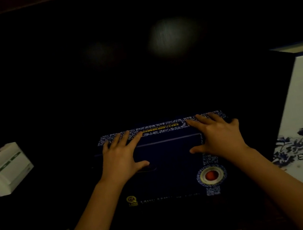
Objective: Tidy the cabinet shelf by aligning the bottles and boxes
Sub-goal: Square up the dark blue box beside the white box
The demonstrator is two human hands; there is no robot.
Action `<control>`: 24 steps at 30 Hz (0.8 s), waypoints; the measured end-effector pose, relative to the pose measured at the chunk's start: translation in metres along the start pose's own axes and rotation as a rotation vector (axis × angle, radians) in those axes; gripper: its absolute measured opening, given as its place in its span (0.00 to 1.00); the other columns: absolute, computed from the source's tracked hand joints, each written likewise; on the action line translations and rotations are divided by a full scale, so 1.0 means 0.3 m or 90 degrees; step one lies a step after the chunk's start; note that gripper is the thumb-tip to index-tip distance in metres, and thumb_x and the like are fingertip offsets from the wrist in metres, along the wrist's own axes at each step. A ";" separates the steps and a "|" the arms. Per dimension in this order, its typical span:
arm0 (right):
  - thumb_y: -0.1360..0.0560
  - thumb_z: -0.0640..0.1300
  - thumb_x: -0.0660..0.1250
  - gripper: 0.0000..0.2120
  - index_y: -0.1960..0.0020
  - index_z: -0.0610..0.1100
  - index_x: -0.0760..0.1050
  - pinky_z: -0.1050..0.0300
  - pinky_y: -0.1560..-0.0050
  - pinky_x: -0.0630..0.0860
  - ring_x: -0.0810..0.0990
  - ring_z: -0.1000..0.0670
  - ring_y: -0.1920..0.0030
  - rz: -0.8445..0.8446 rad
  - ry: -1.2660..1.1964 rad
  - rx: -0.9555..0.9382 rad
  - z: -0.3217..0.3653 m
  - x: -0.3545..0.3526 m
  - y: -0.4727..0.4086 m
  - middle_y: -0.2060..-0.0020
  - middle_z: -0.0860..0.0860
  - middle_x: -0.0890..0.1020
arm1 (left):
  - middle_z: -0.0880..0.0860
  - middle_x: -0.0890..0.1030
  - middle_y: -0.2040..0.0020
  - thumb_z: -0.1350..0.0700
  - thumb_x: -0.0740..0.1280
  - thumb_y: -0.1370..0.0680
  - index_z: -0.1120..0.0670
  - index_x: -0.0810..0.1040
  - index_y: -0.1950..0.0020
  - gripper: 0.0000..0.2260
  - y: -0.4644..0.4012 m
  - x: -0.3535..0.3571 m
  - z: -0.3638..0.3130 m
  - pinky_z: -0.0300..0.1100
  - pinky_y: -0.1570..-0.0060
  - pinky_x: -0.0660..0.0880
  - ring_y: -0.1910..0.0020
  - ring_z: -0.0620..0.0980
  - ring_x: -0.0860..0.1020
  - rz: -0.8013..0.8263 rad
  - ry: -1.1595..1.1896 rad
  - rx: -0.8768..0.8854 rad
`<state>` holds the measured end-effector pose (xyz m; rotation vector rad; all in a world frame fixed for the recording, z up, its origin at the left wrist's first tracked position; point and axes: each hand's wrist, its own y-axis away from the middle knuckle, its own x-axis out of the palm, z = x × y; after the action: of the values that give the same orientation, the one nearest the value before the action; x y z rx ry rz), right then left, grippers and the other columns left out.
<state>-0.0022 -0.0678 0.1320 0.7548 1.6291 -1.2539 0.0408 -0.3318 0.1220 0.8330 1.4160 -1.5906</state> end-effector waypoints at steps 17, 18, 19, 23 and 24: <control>0.32 0.61 0.68 0.40 0.27 0.56 0.52 0.44 0.33 0.67 0.55 0.48 0.26 0.027 -0.066 -0.018 -0.054 -0.038 0.013 0.25 0.53 0.59 | 0.58 0.58 0.25 0.36 0.73 0.38 0.46 0.59 0.27 0.44 0.057 -0.037 0.151 0.62 0.34 0.66 0.29 0.61 0.61 0.029 0.199 -0.174; 0.31 0.60 0.68 0.40 0.26 0.55 0.52 0.45 0.31 0.65 0.54 0.48 0.25 0.031 -0.076 -0.018 -0.059 -0.034 0.014 0.25 0.53 0.58 | 0.58 0.59 0.25 0.38 0.73 0.37 0.46 0.60 0.27 0.43 0.066 -0.025 0.134 0.59 0.35 0.68 0.29 0.62 0.62 0.029 0.200 -0.167; 0.31 0.59 0.68 0.39 0.26 0.55 0.52 0.47 0.29 0.63 0.54 0.48 0.25 0.029 -0.084 -0.018 -0.062 -0.032 0.016 0.25 0.52 0.58 | 0.58 0.59 0.25 0.39 0.73 0.36 0.47 0.60 0.27 0.42 0.070 -0.018 0.121 0.58 0.35 0.68 0.30 0.62 0.63 0.016 0.194 -0.163; 0.30 0.57 0.68 0.38 0.26 0.54 0.52 0.50 0.29 0.62 0.54 0.49 0.25 0.007 -0.113 -0.009 -0.061 -0.018 0.033 0.25 0.53 0.58 | 0.58 0.62 0.26 0.40 0.74 0.35 0.46 0.62 0.28 0.40 0.074 -0.020 0.110 0.56 0.35 0.68 0.31 0.63 0.64 -0.009 0.185 -0.174; 0.30 0.57 0.68 0.38 0.26 0.54 0.52 0.50 0.29 0.63 0.54 0.49 0.25 0.001 -0.116 -0.009 -0.062 -0.017 0.035 0.25 0.53 0.59 | 0.57 0.62 0.26 0.40 0.73 0.35 0.46 0.62 0.27 0.39 0.075 -0.025 0.107 0.56 0.34 0.67 0.30 0.63 0.63 -0.006 0.172 -0.178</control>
<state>0.0036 -0.0465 0.1338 0.6139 1.4875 -1.2698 0.0658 -0.3629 0.1234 0.8968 1.7878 -1.2814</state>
